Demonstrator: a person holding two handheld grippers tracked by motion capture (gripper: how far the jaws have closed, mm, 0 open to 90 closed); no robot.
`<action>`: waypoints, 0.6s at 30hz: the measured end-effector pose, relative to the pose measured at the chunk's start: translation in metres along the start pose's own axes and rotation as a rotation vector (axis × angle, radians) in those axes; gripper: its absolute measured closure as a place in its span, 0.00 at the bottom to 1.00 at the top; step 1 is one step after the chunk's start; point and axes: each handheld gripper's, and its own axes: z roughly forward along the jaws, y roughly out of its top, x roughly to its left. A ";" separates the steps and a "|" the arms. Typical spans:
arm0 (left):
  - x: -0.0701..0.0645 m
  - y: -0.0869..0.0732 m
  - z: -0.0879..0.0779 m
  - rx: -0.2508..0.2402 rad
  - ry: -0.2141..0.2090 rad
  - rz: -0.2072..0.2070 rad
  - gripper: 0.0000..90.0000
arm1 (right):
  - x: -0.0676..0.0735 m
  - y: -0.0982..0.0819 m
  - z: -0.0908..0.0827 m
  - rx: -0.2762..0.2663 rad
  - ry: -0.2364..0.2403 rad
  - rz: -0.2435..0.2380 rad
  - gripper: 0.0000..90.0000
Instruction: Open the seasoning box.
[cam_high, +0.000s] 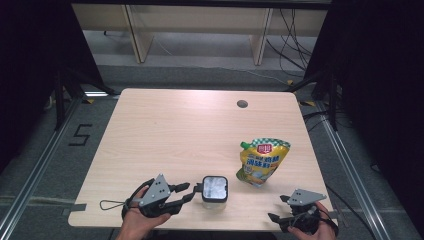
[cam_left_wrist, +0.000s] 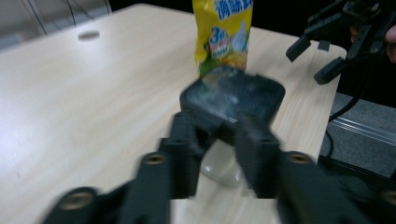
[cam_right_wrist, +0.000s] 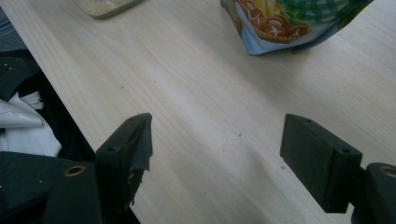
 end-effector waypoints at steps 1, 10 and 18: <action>0.000 0.000 0.000 0.000 0.000 0.000 0.84 | 0.000 0.000 0.000 0.000 0.000 0.000 0.29; 0.004 0.012 0.019 -0.014 0.014 -0.013 0.99 | 0.004 0.001 0.000 0.009 0.002 0.027 0.29; 0.010 0.006 0.032 0.031 0.012 -0.021 0.99 | 0.002 0.001 0.000 0.004 0.009 0.006 0.29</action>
